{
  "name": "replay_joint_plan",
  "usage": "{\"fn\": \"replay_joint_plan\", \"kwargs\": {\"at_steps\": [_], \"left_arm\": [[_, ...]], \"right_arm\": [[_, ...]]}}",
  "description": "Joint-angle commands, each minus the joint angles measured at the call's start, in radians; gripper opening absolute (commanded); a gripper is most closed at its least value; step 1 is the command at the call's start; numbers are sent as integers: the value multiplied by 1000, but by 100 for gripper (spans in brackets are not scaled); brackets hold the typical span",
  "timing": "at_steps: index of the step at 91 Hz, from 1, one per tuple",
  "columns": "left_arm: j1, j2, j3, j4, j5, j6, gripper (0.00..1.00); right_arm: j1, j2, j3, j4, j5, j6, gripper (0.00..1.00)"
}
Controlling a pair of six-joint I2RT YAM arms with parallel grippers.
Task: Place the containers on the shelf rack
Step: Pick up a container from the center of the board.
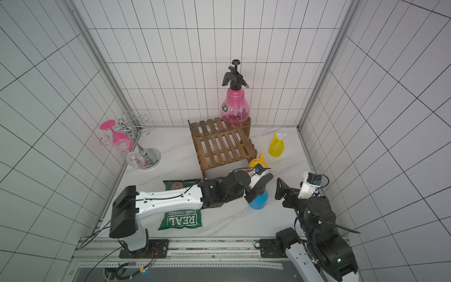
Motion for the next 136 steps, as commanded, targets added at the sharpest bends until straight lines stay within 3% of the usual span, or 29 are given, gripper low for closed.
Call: {"fn": "replay_joint_plan", "kwargs": {"at_steps": [1, 17, 27, 60, 78, 84, 97, 108, 136], "left_arm": [[-3, -132, -56, 2, 94, 53, 0], [1, -340, -189, -65, 218, 195, 0], [16, -466, -236, -172, 268, 252, 0], [307, -826, -304, -379, 571, 279, 0], [479, -850, -200, -522, 711, 346, 0], [498, -841, -167, -567, 731, 377, 0], [511, -820, -125, -601, 767, 419, 0], [512, -795, -104, -596, 802, 442, 0], [512, -739, -82, -540, 888, 451, 0]], "right_arm": [[-3, -25, 55, 2, -3, -64, 99], [-2, -16, 101, 9, -77, -130, 99], [-2, -4, 78, 65, -208, -171, 99], [-2, 119, -47, 328, -654, -207, 99], [-2, 238, -44, 446, -992, -335, 99], [-2, 294, -23, 462, -1132, -380, 99], [5, 440, 63, 463, -1295, -393, 99], [36, 535, 132, 447, -1334, -407, 100], [162, 677, 211, 410, -1290, -462, 99]]}}
